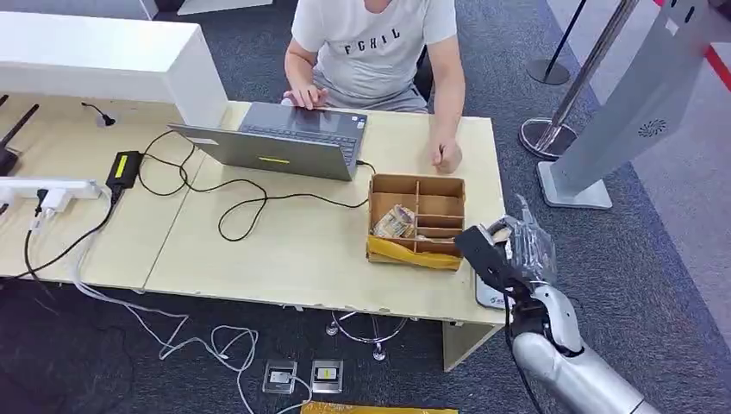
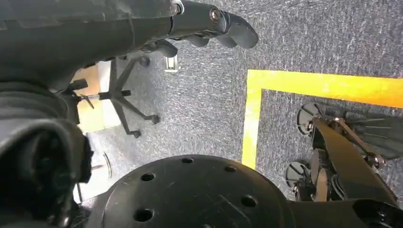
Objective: Pass the card to the sensor for recognition and then transmit it.
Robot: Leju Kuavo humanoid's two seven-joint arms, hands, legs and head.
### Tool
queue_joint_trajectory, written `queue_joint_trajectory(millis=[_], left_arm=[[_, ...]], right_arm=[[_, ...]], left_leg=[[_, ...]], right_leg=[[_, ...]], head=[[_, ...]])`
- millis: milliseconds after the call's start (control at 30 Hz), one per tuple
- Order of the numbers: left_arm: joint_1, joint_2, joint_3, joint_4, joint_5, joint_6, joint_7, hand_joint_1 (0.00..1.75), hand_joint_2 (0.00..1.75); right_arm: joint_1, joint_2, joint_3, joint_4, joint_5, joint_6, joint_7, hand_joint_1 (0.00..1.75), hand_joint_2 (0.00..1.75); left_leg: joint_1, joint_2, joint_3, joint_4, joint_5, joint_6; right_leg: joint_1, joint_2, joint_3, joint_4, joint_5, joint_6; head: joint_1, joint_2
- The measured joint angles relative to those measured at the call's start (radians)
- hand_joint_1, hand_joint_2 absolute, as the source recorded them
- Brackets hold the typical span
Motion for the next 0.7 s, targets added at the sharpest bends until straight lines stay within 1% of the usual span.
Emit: queue_joint_trajectory(millis=[100, 233, 400, 700], left_arm=[[-0.001, 0.000, 0.000, 0.000, -0.007, -0.002, 0.000, 0.00, 0.00], [-0.006, 0.000, 0.000, 0.000, -0.010, -0.002, 0.000, 0.00, 0.00], [-0.012, 0.000, 0.000, 0.000, -0.014, -0.002, 0.001, 0.00, 0.00], [-0.016, -0.001, 0.000, 0.000, -0.017, 0.010, 0.004, 0.00, 0.00]], right_arm=[[-0.034, -0.005, 0.003, -0.071, 0.047, 0.033, 0.034, 1.75, 1.75], [-0.072, -0.005, 0.016, -0.112, 0.039, 0.054, 0.037, 1.75, 1.75], [-0.116, -0.001, 0.040, -0.115, 0.048, 0.064, 0.026, 1.75, 1.75], [-0.163, 0.034, 0.080, -0.093, 0.056, 0.076, 0.020, 1.75, 1.75]], left_leg=[[0.000, 0.000, 0.000, 0.000, 0.000, 0.000], [0.000, 0.000, 0.000, 0.000, 0.000, 0.000], [0.000, 0.000, -0.001, 0.000, 0.000, 0.000], [0.000, 0.000, -0.001, 0.000, 0.000, 0.000]], right_leg=[[0.000, 0.000, 0.000, 0.000, 0.000, 0.000], [0.000, 0.000, 0.000, 0.000, 0.000, 0.000], [0.000, 0.000, 0.000, 0.000, 0.000, 0.000], [0.000, 0.000, 0.000, 0.000, 0.000, 0.000]], head=[[0.000, 0.000], [0.000, 0.000], [0.000, 0.000], [0.000, 0.000]])
